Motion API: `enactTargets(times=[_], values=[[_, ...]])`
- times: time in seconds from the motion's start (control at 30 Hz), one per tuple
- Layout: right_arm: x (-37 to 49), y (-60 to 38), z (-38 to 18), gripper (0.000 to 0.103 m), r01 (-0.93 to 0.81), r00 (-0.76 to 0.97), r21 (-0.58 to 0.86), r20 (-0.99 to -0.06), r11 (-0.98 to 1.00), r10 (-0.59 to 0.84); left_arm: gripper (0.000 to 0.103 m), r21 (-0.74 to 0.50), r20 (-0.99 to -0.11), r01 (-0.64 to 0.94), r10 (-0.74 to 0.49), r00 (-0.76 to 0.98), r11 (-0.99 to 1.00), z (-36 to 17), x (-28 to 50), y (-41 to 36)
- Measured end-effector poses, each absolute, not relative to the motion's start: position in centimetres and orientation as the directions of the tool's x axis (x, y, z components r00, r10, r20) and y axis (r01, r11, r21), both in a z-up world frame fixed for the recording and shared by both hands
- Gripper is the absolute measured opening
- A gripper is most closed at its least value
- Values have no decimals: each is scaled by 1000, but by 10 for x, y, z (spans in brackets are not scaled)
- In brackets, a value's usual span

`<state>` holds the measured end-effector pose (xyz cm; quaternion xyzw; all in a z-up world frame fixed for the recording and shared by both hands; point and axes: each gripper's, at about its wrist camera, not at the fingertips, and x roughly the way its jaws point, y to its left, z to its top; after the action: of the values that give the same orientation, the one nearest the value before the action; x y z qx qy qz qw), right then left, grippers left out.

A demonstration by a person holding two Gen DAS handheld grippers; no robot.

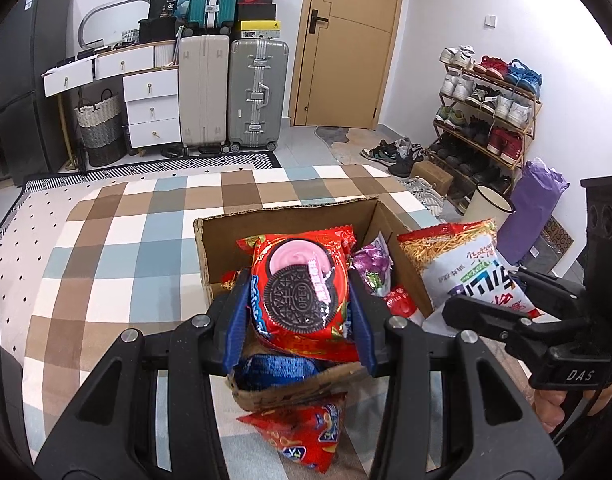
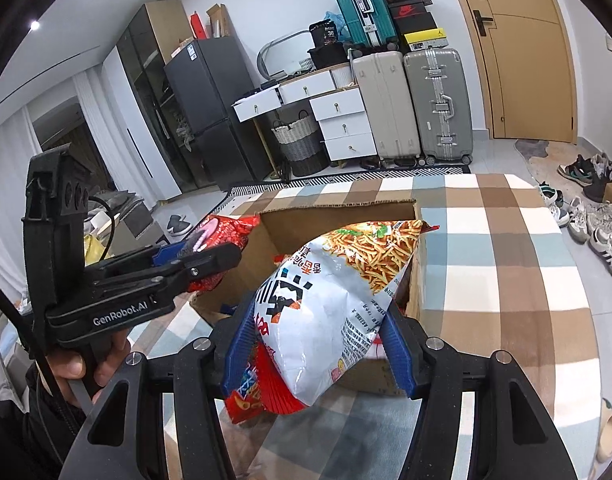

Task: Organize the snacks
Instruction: 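Carry both bags into the cardboard box and open both grippers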

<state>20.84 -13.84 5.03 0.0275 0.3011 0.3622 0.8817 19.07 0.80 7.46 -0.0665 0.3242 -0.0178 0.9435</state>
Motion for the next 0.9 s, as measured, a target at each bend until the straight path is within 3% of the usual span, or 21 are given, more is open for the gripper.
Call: enactTargets(times=[0.9], values=[[269, -104, 35, 59, -655, 538, 201, -553, 728, 636, 42, -130, -674, -50, -51, 737, 990, 36, 246, 11]])
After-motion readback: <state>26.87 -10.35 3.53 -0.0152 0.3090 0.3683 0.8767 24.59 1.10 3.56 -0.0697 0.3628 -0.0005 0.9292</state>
